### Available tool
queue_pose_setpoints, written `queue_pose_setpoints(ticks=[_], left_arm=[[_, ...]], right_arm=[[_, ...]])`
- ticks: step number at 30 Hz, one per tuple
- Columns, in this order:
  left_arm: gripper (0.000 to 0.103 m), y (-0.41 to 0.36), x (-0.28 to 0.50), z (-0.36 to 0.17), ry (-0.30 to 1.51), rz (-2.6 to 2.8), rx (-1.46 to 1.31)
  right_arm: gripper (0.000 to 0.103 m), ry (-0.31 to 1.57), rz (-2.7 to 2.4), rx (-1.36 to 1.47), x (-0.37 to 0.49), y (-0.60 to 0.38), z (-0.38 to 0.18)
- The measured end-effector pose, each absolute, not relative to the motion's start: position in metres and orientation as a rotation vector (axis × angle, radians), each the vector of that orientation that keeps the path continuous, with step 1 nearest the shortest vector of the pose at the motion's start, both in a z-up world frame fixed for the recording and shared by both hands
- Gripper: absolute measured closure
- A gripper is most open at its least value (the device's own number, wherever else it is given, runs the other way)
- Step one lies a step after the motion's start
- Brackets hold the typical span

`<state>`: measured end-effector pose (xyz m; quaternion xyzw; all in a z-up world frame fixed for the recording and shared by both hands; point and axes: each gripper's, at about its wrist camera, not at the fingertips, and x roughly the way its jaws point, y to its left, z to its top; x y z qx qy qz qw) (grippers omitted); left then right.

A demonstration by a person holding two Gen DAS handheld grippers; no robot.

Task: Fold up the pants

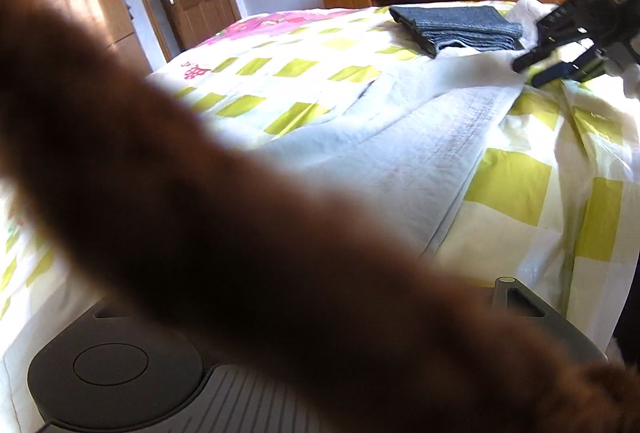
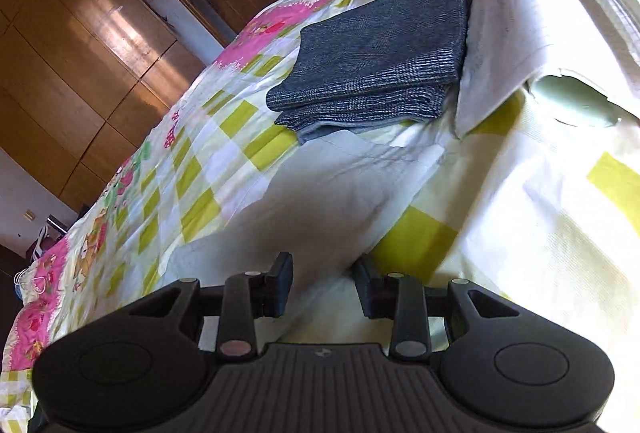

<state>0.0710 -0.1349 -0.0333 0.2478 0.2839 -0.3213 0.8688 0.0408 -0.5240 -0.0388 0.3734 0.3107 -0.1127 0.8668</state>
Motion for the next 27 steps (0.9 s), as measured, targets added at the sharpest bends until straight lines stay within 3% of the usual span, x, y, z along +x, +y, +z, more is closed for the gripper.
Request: queue_pose_setpoints(ticks=[14,16,17,22,27], left_arm=[[0.026,-0.172,0.072,-0.030,0.614,-0.715,0.594],[0.026,-0.177,0.074,-0.030,0.621,-0.717,0.602],[0.026,-0.180,0.075,-0.030,0.624,-0.718,0.607],[0.026,-0.188,0.074,-0.024,0.613,-0.730,0.610],[0.026,-0.202,0.068,-0.033,0.624,-0.767,0.630]], right_arm=[[0.052,0.523,-0.144,1.007,0.068,-0.531,-0.068],[0.075,0.552,-0.150,1.038,0.078,-0.534,-0.067],[0.079,0.547,-0.140,1.058,0.078,-0.537,-0.063],[0.080,0.367,-0.170,1.004,0.052,-0.549,-0.025],[0.073,0.515,-0.201,0.976,0.073,-0.543,-0.042]])
